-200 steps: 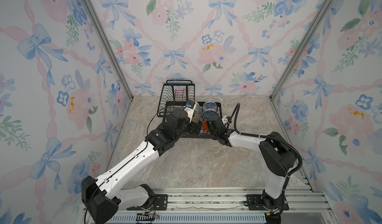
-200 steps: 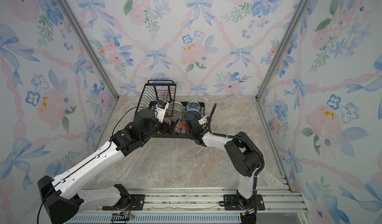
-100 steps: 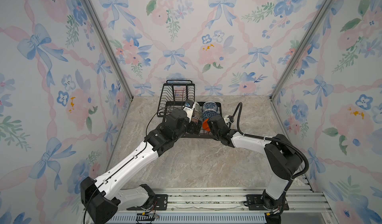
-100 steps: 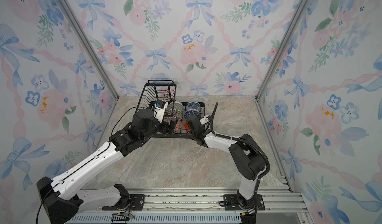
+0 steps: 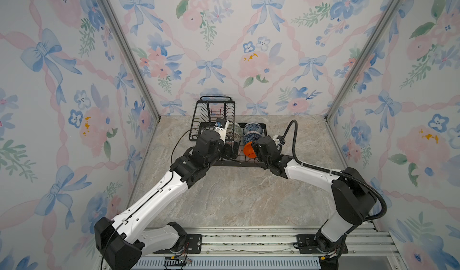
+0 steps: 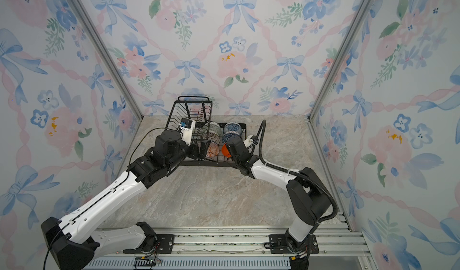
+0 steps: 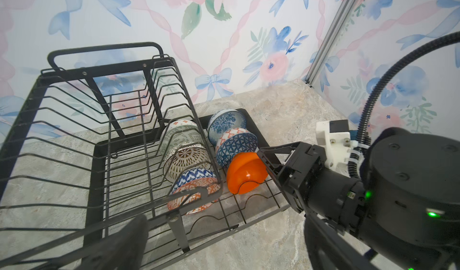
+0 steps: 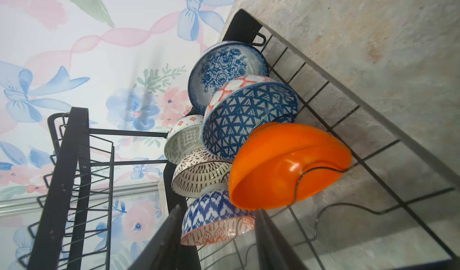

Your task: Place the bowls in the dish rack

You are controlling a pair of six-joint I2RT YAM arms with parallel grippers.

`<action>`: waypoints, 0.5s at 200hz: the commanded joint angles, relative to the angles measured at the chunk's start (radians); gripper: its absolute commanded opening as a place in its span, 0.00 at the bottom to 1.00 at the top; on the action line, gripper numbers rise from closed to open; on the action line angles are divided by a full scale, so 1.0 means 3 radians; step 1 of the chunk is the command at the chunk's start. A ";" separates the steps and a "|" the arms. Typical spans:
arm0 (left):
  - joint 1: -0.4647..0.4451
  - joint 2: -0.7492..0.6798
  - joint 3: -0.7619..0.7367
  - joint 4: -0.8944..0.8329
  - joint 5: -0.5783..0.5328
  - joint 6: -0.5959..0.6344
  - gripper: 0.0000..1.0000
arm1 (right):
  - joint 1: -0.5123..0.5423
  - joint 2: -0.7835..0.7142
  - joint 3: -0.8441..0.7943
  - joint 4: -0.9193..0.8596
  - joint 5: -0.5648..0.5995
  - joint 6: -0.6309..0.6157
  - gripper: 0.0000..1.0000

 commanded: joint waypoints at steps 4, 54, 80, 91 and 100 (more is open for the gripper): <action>0.0144 -0.0082 -0.0006 -0.0005 -0.0041 -0.0076 0.98 | -0.0025 -0.0226 -0.0019 -0.0201 -0.0025 -0.0362 0.54; 0.0378 -0.0238 0.0040 0.0021 -0.0308 0.0103 0.98 | -0.0061 -0.0458 -0.0006 -0.0413 -0.0071 -0.0687 0.71; 0.0575 -0.0348 0.0009 0.0124 -0.0447 0.0076 0.98 | -0.0143 -0.0593 0.0096 -0.0674 -0.0184 -0.1033 0.98; 0.0655 -0.0375 -0.0012 0.0167 -0.0504 0.0049 0.98 | -0.0172 -0.0653 0.0106 -0.0748 -0.0234 -0.1228 0.97; 0.0720 -0.0399 -0.0058 0.0223 -0.0553 0.0037 0.98 | -0.0186 -0.0710 0.0119 -0.0838 -0.0236 -0.1392 0.97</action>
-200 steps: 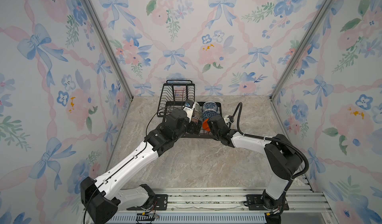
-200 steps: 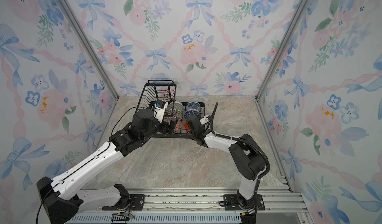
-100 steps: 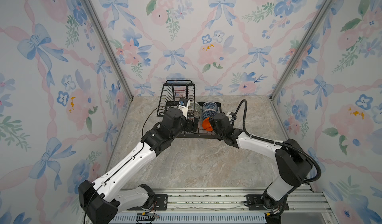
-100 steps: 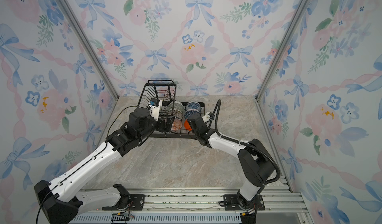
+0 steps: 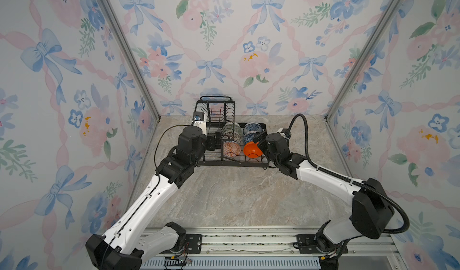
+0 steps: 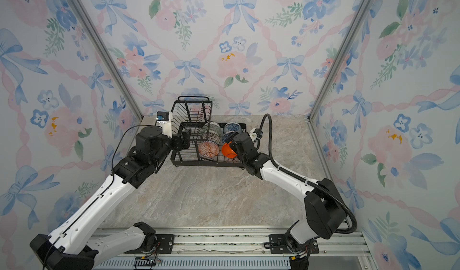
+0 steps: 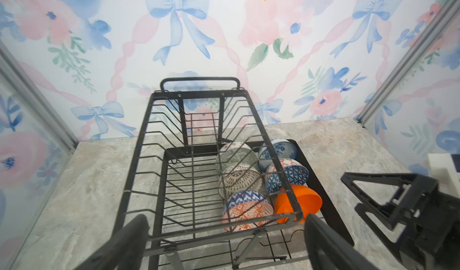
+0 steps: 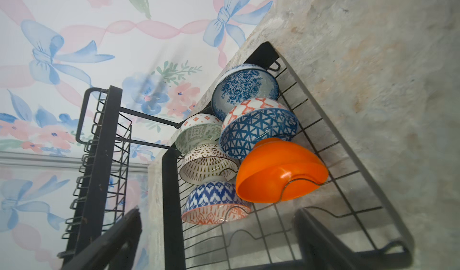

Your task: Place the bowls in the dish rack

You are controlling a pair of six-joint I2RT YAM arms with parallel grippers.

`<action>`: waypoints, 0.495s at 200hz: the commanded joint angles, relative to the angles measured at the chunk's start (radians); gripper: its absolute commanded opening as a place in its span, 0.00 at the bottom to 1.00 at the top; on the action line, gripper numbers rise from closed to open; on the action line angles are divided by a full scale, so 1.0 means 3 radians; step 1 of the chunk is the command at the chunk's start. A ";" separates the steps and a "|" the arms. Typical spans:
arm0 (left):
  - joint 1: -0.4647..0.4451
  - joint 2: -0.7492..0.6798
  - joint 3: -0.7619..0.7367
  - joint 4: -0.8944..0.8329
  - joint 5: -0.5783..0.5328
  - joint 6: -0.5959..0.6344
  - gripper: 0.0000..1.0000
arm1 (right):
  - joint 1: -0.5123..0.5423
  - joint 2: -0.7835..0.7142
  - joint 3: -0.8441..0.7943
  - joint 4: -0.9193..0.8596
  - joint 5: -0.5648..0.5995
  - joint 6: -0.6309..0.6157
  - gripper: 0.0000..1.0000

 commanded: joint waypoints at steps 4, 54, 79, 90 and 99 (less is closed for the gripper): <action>0.0165 -0.0092 -0.0083 0.0197 -0.0240 0.0004 0.98 | -0.0076 -0.0223 0.0116 -0.0392 -0.0066 -0.0614 0.97; 0.0597 -0.0318 -0.0632 0.0677 -0.0756 0.0042 0.98 | -0.0311 -0.0615 0.0145 -0.1157 0.0294 -0.1354 0.97; 0.0857 -0.0442 -0.1133 0.0947 -0.1045 -0.0069 0.98 | -0.0547 -0.0857 -0.0067 -0.1166 0.0405 -0.1602 0.97; 0.0956 -0.0458 -0.1338 0.1072 -0.1139 -0.0110 0.98 | -0.0627 -0.0959 -0.0180 -0.1128 0.0587 -0.1652 0.97; 0.1015 -0.0471 -0.1561 0.1158 -0.1229 -0.0129 0.98 | -0.0654 -0.1026 -0.0257 -0.1136 0.0889 -0.1610 0.97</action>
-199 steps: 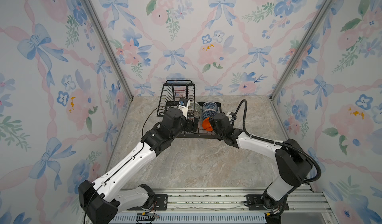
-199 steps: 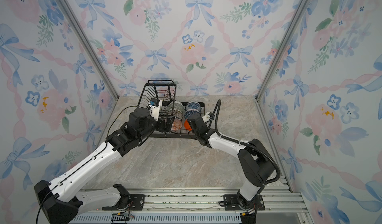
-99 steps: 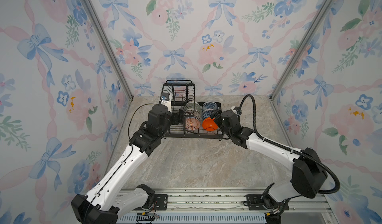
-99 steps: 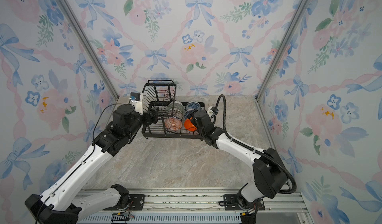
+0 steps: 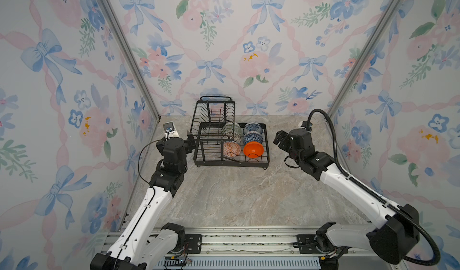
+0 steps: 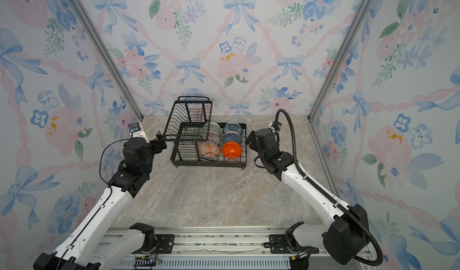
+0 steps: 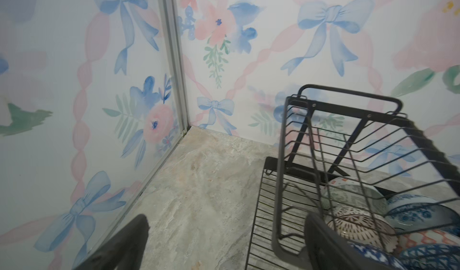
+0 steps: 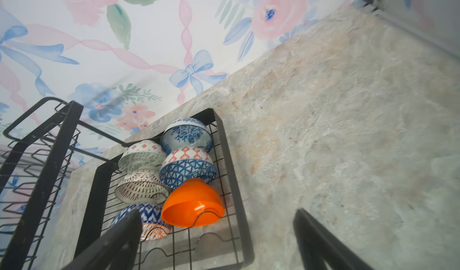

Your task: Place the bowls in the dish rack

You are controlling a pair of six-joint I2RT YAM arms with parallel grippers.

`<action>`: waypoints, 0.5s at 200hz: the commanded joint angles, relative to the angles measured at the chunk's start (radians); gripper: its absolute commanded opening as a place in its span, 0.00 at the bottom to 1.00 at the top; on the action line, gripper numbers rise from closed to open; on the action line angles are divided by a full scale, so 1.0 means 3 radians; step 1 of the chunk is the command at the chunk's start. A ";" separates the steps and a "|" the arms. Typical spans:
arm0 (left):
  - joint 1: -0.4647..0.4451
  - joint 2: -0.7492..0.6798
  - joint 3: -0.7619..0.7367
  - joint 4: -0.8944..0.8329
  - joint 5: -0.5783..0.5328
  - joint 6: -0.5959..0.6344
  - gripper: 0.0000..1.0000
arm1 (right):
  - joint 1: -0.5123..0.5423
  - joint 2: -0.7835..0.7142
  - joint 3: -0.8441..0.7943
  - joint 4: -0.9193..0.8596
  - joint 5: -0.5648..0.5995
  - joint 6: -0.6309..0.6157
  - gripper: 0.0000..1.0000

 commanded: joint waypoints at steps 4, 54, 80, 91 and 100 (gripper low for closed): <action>0.0176 -0.0048 -0.0445 0.0376 -0.0393 -0.0097 0.98 | -0.0109 -0.0203 -0.0242 -0.0202 0.0746 -0.0200 0.97; 0.0527 0.0110 -0.1207 0.1010 -0.0471 -0.0185 0.98 | -0.0389 -0.0138 -0.0452 -0.0299 0.1580 -0.0327 0.97; 0.0585 0.0395 -0.1550 0.1596 -0.0389 -0.0126 0.98 | -0.0538 0.0040 -0.0567 -0.0128 0.1561 -0.0607 0.97; 0.0584 0.0554 -0.1630 0.1808 -0.0326 -0.0123 0.98 | -0.0621 0.0114 -0.0582 -0.0129 0.1569 -0.0586 0.97; 0.0584 0.0671 -0.1680 0.2002 -0.0260 -0.0124 0.98 | -0.0699 0.0162 -0.0609 -0.0063 0.1568 -0.0640 0.97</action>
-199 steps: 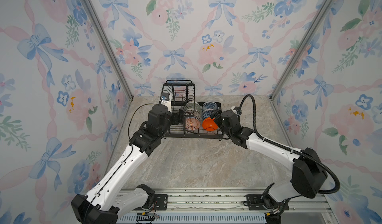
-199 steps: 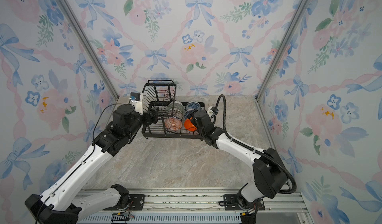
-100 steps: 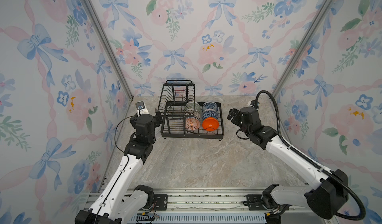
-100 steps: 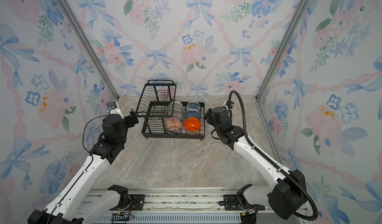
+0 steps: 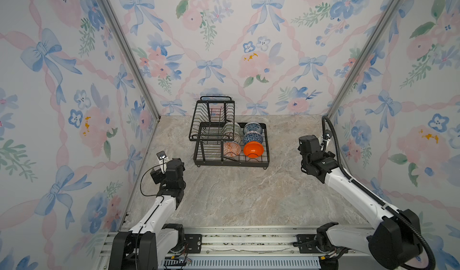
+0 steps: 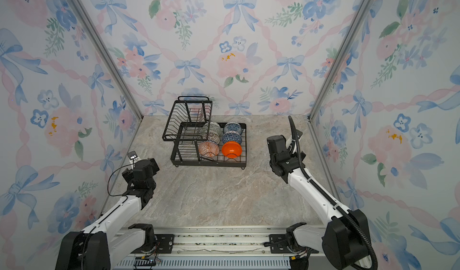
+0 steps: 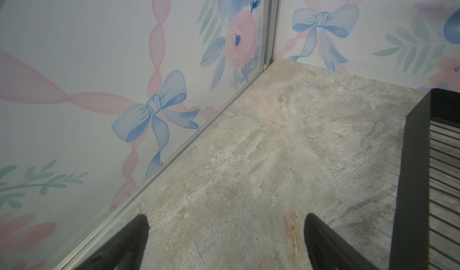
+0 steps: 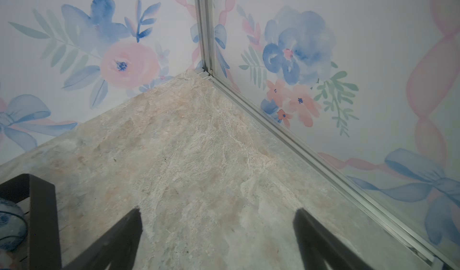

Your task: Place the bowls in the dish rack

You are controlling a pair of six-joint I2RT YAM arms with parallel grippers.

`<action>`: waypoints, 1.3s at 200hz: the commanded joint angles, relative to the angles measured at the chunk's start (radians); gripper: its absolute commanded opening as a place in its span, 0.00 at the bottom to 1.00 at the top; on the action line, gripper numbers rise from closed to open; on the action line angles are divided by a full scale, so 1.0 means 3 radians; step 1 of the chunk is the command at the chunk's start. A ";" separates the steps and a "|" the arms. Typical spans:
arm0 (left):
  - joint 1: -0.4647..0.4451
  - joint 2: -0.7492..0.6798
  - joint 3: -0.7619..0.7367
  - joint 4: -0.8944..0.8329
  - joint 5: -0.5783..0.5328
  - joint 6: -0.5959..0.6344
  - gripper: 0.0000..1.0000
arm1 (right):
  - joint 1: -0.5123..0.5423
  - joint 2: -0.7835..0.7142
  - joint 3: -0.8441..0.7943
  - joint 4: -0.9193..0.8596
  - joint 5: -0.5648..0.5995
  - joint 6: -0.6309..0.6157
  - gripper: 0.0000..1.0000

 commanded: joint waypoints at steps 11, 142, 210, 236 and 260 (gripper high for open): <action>0.0019 0.0366 -0.0181 0.0916 0.0174 -0.0026 0.98 | -0.0245 0.0185 -0.0169 0.0224 0.0146 -0.0344 0.97; 0.0034 0.1292 0.0010 0.1852 0.0491 0.0223 0.98 | -0.0740 0.0771 -0.1344 0.3109 -0.0756 -0.1652 0.97; -0.0066 0.1347 0.0026 0.1924 0.0551 0.0371 0.98 | -0.0768 0.0695 -0.1830 0.3965 -0.1568 -0.1946 0.97; -0.0159 0.1469 0.0049 0.2051 0.0880 0.0663 0.98 | -0.0776 0.1054 -0.1883 0.4456 -0.2191 -0.2158 0.97; -0.0189 0.1485 -0.0043 0.2279 0.1087 0.0775 0.98 | -0.0817 0.1018 -0.1861 0.4368 -0.2177 -0.2095 0.97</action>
